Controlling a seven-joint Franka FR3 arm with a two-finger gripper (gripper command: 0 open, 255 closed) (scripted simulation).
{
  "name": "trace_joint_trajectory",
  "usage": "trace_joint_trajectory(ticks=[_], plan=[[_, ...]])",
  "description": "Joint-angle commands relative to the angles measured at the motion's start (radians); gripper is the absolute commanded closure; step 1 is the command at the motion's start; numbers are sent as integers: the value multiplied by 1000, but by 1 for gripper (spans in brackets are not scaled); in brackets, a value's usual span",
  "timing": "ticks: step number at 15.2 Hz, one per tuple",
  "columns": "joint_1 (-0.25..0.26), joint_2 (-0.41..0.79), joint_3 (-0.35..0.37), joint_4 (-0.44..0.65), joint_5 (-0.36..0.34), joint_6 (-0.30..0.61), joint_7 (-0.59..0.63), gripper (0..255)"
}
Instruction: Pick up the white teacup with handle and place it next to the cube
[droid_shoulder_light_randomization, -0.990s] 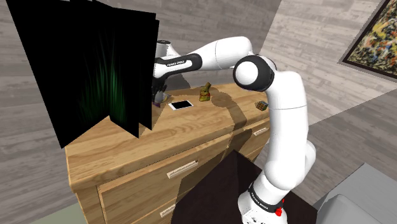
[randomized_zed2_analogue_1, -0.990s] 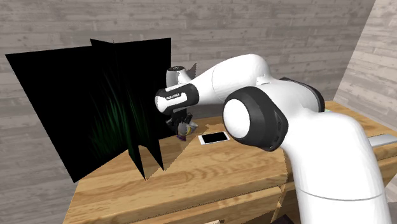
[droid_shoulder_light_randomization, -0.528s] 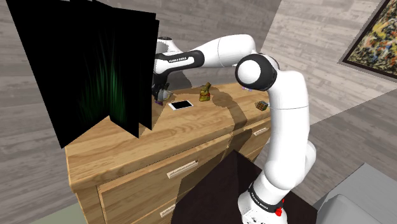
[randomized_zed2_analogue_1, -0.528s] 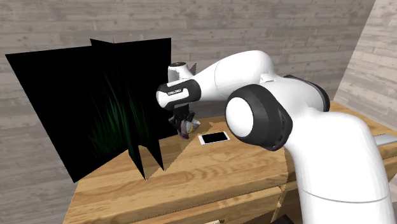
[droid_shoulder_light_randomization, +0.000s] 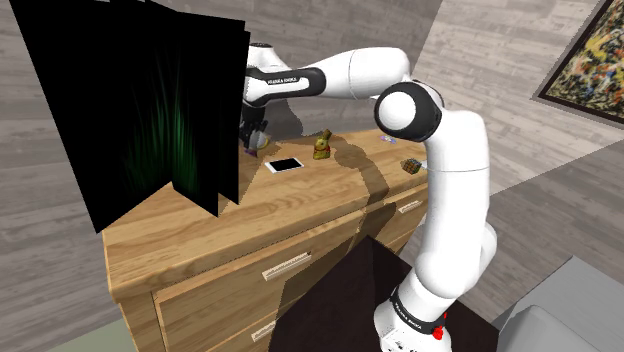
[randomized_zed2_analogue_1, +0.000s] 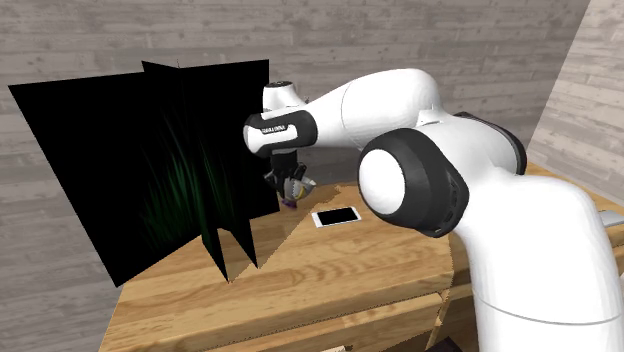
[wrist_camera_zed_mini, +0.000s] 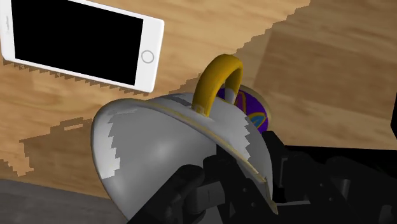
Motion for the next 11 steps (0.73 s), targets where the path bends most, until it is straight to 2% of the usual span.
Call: trace_joint_trajectory(ticks=[1, 11], plan=[[1, -6, 1, 21, 2, -26, -2, 255], [6, -22, 6, 129, 11, -150, -15, 255]])
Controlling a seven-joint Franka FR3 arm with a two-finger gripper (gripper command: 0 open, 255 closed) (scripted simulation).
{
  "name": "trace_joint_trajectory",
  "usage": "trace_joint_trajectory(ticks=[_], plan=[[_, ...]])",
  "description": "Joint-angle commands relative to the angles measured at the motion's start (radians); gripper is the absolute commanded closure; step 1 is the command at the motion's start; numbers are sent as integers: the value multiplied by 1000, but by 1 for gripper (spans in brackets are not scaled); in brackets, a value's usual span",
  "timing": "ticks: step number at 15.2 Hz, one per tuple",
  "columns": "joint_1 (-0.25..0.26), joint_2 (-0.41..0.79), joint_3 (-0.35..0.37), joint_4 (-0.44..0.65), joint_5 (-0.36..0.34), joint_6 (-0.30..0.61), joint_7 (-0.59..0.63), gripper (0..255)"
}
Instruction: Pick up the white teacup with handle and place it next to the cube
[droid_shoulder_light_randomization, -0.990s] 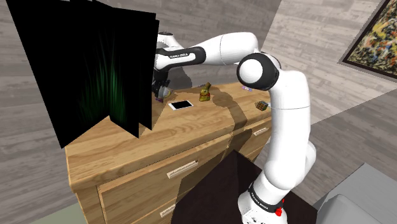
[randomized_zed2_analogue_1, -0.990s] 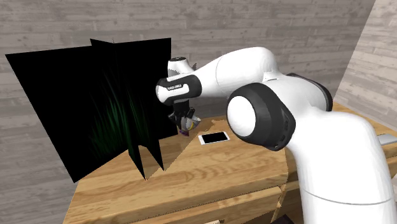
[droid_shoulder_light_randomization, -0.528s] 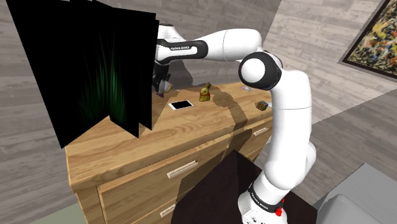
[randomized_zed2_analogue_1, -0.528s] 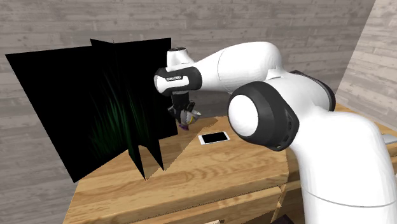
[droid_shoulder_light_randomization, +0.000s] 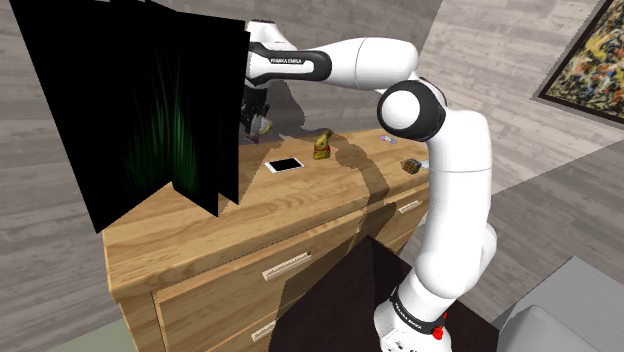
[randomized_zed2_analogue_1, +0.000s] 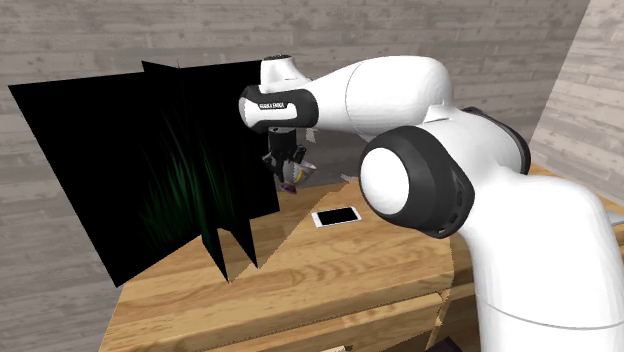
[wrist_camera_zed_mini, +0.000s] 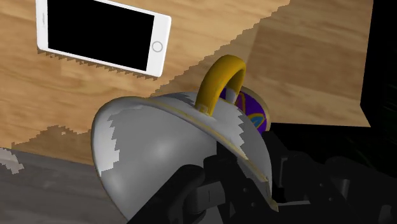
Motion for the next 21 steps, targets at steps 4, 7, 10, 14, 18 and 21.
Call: trace_joint_trajectory(ticks=[4, 7, 10, 14, 18, 21], plan=[[5, -1, 1, 64, 2, -65, -5, 255], [8, 3, 2, 111, 3, -107, -9, 255], [-31, -65, -1, 16, 19, -77, -42, 255], [-102, -182, -14, -155, 53, -15, -116, 255], [-165, -277, -36, -288, 84, 28, -199, 255], [-208, -338, -58, -369, 105, 53, -265, 255]])
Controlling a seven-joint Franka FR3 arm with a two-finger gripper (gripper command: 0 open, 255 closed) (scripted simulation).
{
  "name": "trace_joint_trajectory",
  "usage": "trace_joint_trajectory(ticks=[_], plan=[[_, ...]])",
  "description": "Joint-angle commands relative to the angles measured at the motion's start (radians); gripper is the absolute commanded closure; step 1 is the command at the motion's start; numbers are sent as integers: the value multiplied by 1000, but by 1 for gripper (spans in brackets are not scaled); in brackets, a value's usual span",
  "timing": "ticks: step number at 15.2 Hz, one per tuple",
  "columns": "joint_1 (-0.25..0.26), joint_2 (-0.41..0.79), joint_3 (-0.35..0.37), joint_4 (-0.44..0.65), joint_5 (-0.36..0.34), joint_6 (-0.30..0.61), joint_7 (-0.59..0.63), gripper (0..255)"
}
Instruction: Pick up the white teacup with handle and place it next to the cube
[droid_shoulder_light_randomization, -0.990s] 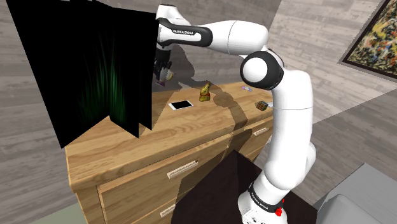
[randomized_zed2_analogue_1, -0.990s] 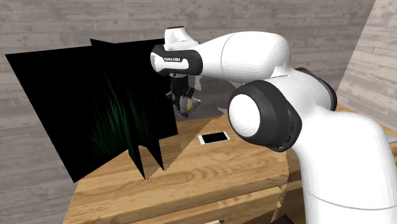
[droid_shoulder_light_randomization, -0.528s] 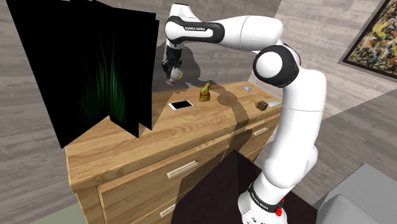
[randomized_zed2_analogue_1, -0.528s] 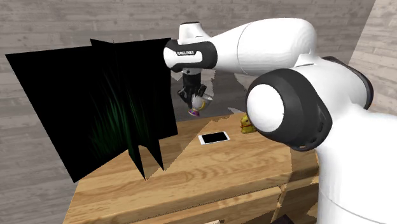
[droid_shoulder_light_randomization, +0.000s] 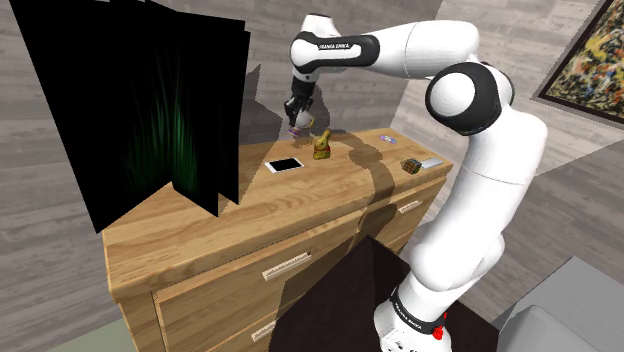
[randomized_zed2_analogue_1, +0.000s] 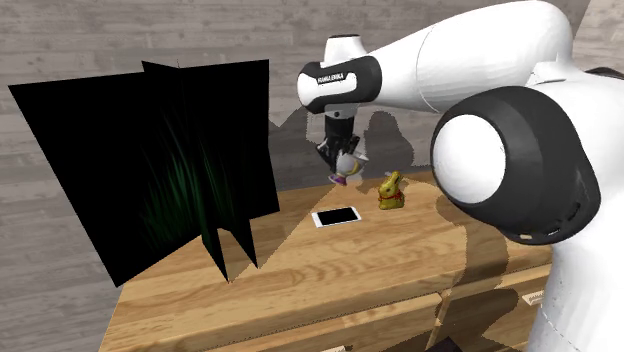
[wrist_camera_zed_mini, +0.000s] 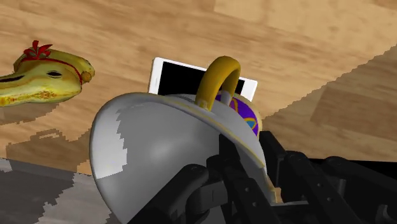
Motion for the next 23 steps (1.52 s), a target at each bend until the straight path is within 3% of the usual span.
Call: trace_joint_trajectory(ticks=[1, 12, 23], plan=[[-32, -52, -16, -68, 16, 20, -51, 255], [-167, -190, -127, -241, 68, 61, -311, 255], [-294, -214, -258, -268, 97, 62, -580, 255]])
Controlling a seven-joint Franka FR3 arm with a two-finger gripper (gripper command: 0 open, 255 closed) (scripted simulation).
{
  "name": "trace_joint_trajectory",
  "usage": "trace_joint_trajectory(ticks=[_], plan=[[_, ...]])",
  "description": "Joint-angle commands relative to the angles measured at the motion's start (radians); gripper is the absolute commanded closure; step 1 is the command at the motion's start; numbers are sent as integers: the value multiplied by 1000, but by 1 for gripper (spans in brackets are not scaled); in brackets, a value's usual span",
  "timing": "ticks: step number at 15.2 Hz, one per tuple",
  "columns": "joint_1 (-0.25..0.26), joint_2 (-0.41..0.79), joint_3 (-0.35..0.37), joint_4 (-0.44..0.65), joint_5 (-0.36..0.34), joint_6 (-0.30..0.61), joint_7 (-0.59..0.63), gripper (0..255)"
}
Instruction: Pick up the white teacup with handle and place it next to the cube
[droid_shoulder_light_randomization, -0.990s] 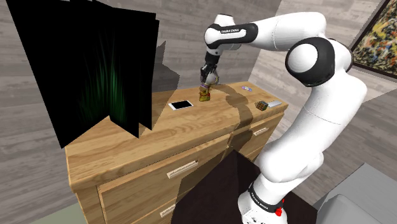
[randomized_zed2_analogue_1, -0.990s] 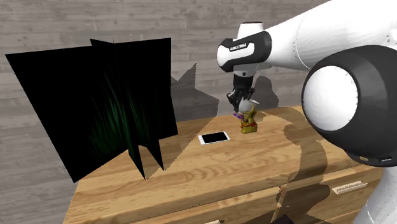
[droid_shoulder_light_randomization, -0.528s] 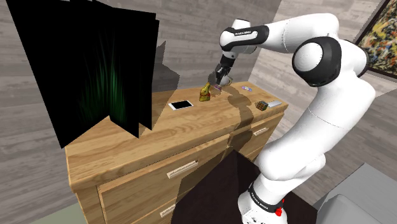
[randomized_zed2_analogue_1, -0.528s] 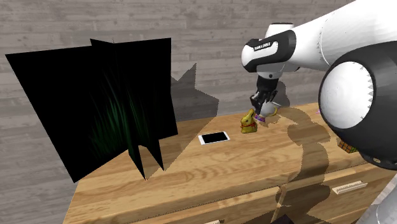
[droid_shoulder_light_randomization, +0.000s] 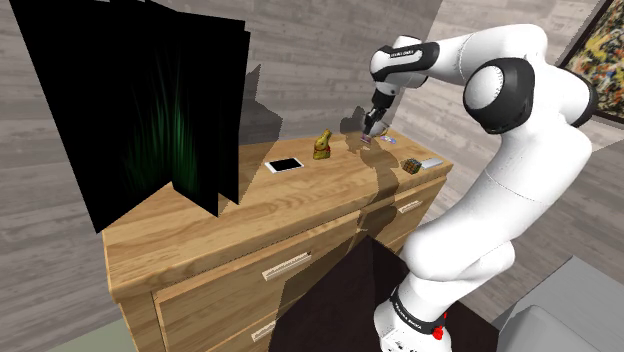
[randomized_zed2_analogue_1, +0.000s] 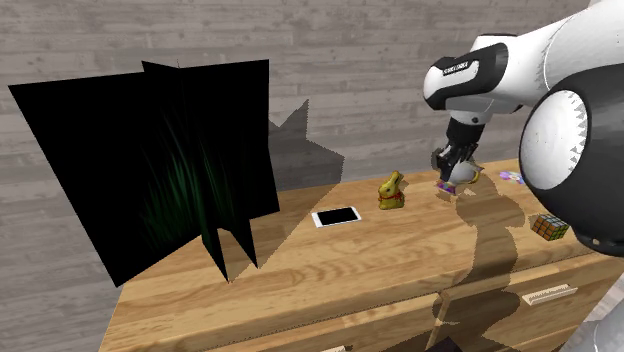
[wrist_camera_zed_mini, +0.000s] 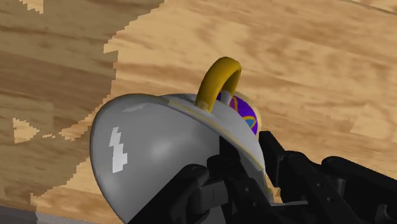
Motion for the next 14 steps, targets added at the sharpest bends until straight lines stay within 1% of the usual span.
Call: trace_joint_trajectory(ticks=[1, 7, 13, 14], plan=[[-25, 3, -26, -4, 6, 6, -54, 255], [-96, 45, -95, 48, 29, -9, -202, 255], [-169, 120, -157, 142, 63, -38, -346, 255], [-169, 121, -157, 130, 64, -25, -347, 255]])
